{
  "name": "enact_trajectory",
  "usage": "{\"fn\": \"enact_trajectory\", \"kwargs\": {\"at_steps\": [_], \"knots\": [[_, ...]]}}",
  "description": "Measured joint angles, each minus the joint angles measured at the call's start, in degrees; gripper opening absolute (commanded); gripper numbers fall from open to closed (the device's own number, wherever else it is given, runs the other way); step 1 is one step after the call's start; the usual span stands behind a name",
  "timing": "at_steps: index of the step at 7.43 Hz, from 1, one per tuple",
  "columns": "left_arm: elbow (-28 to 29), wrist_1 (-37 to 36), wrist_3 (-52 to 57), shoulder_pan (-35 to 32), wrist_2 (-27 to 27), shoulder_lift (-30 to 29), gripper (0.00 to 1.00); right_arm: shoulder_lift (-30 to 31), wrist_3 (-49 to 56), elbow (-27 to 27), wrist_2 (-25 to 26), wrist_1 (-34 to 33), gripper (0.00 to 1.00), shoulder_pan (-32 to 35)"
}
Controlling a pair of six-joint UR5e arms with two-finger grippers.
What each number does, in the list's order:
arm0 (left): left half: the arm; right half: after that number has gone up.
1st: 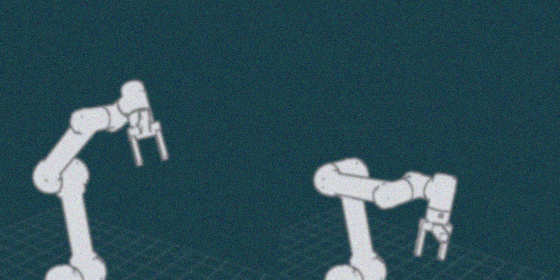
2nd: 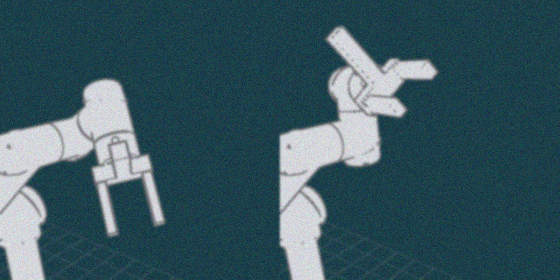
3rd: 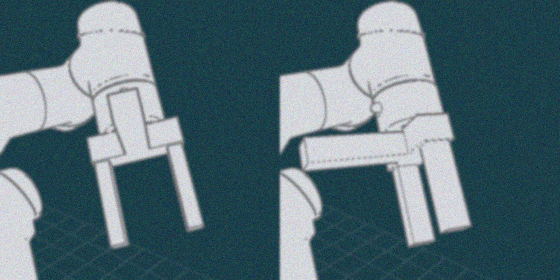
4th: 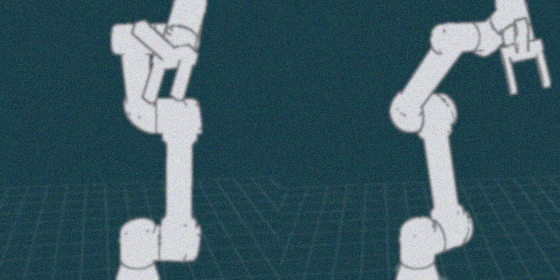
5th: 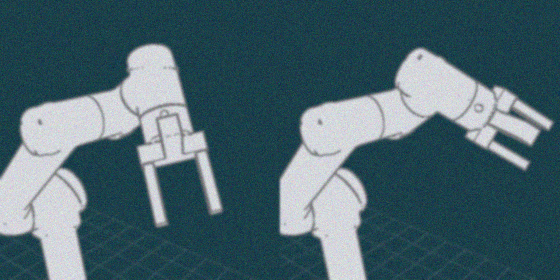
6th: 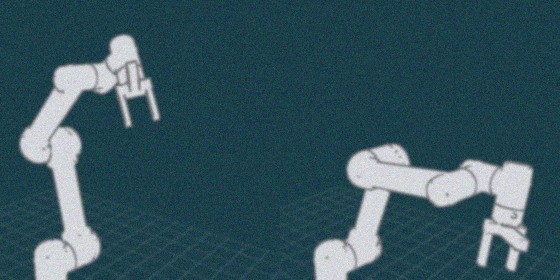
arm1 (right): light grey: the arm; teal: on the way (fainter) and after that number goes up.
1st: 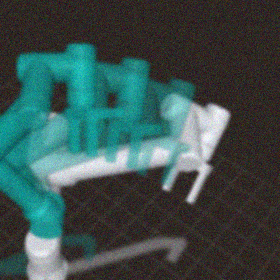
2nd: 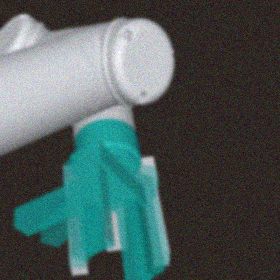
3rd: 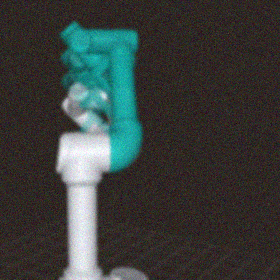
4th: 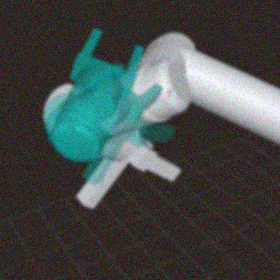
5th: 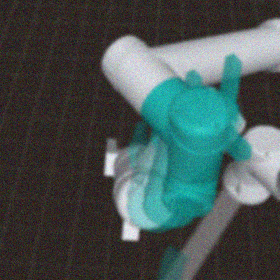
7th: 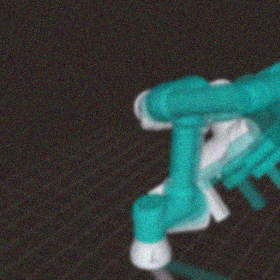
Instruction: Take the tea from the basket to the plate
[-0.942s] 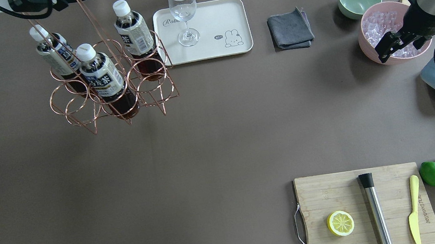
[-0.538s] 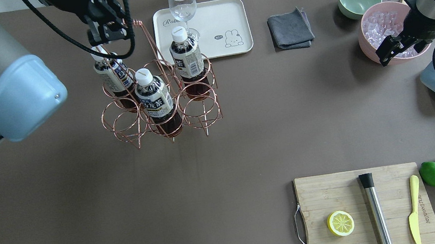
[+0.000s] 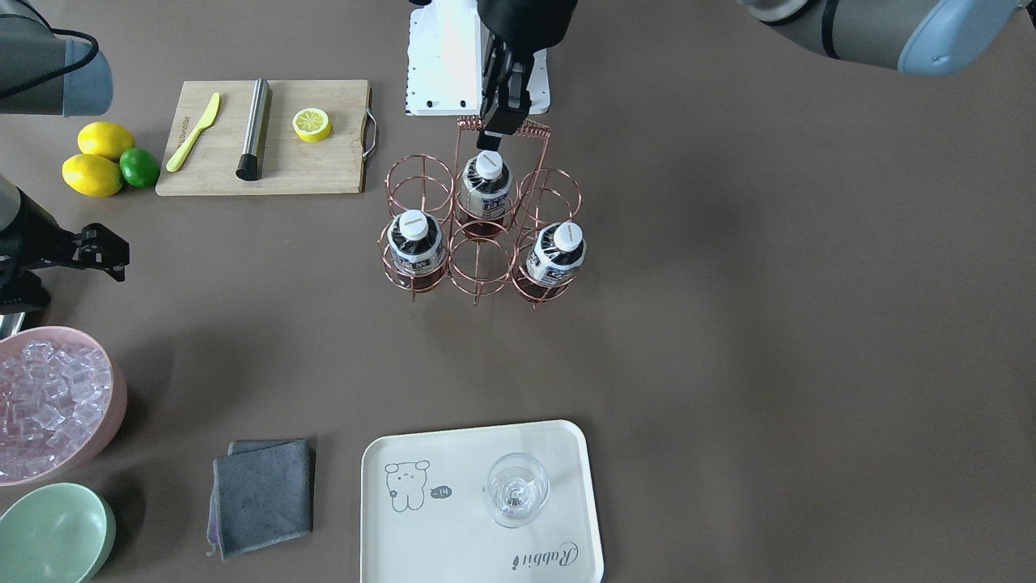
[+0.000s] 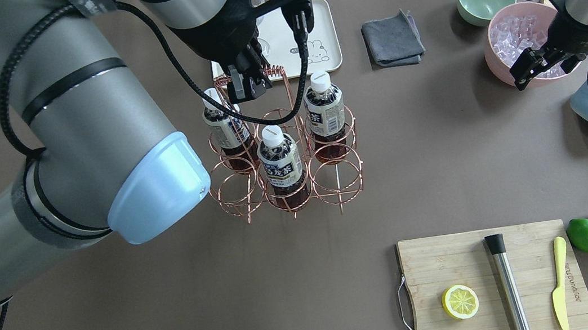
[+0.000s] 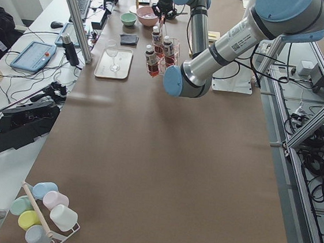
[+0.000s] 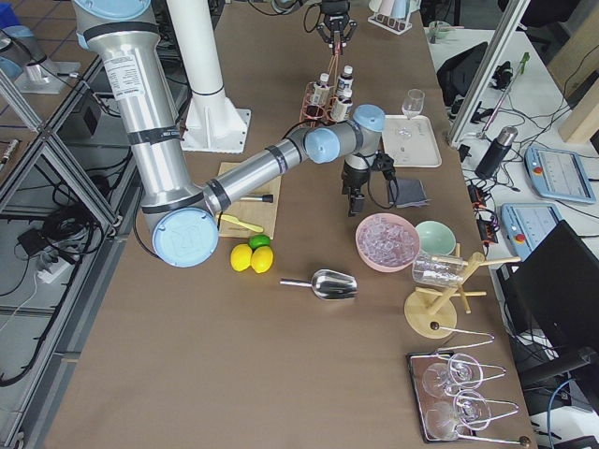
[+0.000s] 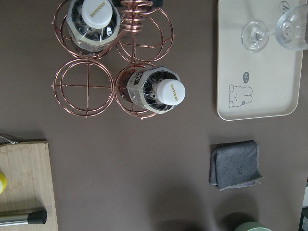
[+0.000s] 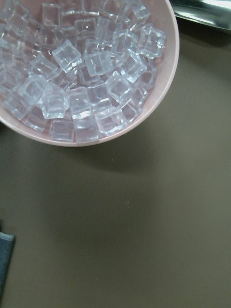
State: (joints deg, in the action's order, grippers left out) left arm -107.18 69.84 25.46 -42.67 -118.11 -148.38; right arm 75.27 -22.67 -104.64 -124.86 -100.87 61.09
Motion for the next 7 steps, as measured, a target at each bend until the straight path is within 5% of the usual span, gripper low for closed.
{"fn": "enact_trajectory", "kwargs": {"at_steps": [3, 7], "knots": [[2.3, 0.2, -1.7, 3.3, 1.9, -1.6, 0.0, -0.5, -10.2, 0.7, -11.1, 0.0, 1.0, 1.6], [3.0, 1.3, -3.5, 4.9, 3.6, -0.8, 0.0, -11.5, -21.8, 8.8, -26.1, 0.0, 1.0, 2.7]]}}
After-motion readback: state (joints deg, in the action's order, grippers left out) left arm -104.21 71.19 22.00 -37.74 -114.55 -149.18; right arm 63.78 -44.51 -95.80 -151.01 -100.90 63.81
